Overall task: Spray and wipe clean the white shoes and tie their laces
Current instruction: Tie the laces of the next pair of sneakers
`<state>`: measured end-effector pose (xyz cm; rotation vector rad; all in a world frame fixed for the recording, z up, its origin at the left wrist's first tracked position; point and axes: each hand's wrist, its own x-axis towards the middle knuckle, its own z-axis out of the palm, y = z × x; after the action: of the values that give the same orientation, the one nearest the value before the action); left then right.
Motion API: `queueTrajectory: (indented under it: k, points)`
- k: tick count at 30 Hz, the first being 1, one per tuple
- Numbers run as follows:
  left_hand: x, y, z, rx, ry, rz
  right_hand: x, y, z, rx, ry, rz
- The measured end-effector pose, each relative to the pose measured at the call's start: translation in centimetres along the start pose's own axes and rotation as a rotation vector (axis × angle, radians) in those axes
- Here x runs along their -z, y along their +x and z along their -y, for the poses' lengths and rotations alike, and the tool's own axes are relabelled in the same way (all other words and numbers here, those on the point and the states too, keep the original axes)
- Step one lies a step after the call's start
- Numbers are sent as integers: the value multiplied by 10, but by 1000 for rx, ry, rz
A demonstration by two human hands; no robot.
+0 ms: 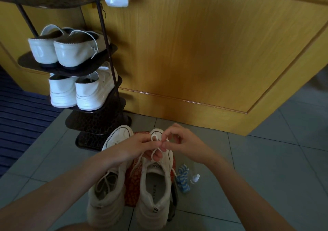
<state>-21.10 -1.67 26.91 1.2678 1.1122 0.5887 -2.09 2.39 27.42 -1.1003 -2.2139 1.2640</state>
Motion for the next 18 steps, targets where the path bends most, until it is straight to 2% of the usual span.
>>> queueTrajectory:
  k: [6, 13, 16, 18]
  points:
    - [7, -6, 3, 194, -332, -44, -8, -13, -14, -44, 168, -93]
    - [0, -1, 1, 255, -342, -111, -33, -25, -17, -7, 171, -150]
    - [-3, -3, 2, 224, -302, -171, -34, -27, -21, -49, 206, -127]
    - [-4, -5, 2, 155, -188, -208, -34, -27, -23, -109, 223, -132]
